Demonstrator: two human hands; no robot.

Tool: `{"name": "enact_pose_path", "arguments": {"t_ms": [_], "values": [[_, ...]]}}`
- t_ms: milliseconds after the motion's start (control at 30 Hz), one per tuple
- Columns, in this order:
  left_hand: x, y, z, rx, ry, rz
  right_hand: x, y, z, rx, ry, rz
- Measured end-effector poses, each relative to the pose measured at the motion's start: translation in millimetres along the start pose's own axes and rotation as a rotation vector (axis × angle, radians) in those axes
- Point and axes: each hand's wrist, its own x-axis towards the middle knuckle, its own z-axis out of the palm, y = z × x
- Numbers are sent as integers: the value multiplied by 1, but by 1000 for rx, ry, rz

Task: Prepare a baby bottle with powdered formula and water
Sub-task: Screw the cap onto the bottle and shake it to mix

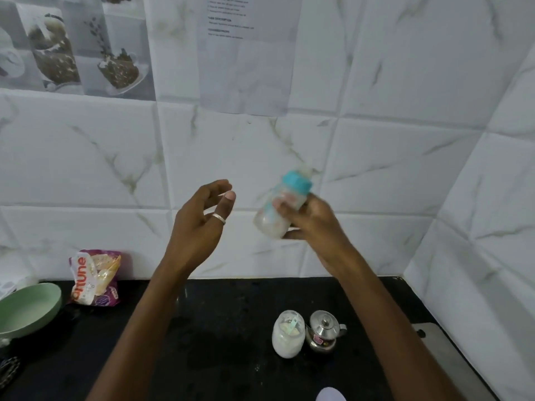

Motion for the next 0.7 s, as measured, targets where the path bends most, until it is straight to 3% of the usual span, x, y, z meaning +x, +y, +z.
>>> {"name": "enact_pose_path", "arguments": {"t_ms": [100, 267, 400, 567, 700], "values": [[-1, 0, 2, -58, 28, -23, 8, -12, -11, 356, 161, -78], [4, 0, 9, -110, 66, -45, 2, -5, -5, -79, -87, 11], [1, -2, 10, -138, 71, -64, 10, -16, -15, 279, 108, -51], [0, -1, 15, -149, 83, -74, 7, -7, -7, -39, -47, -3], [-3, -1, 17, -169, 81, -76, 11, -10, -5, 197, 71, -40]]}}
